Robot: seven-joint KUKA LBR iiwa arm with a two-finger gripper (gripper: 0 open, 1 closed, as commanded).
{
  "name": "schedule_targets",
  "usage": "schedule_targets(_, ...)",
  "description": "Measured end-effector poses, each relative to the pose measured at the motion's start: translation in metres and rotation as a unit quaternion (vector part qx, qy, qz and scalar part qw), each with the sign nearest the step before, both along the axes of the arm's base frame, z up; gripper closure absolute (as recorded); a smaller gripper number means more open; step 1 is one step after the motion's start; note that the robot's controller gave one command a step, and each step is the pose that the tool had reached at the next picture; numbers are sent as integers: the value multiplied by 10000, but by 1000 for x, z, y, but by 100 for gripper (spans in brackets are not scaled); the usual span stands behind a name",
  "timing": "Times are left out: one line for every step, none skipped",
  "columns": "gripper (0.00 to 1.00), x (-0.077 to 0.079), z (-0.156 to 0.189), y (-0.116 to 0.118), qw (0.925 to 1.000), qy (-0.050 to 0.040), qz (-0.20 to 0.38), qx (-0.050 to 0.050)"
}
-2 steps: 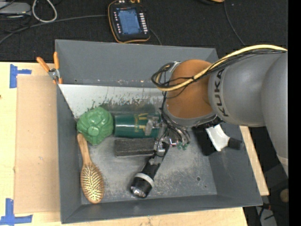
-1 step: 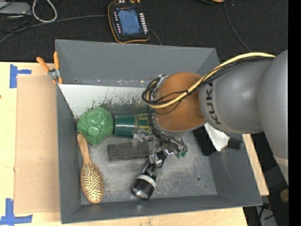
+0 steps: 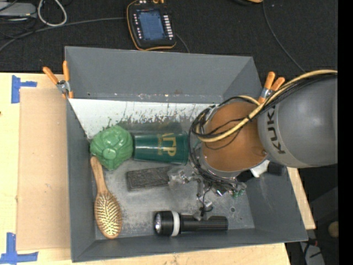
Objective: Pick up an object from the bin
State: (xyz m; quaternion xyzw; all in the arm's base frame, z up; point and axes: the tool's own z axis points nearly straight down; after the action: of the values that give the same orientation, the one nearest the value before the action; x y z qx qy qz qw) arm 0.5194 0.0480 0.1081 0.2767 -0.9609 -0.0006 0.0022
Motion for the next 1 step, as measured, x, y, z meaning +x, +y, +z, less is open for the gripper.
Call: schedule_targets(0,-29,-23,41,9997,-34,-240,40)
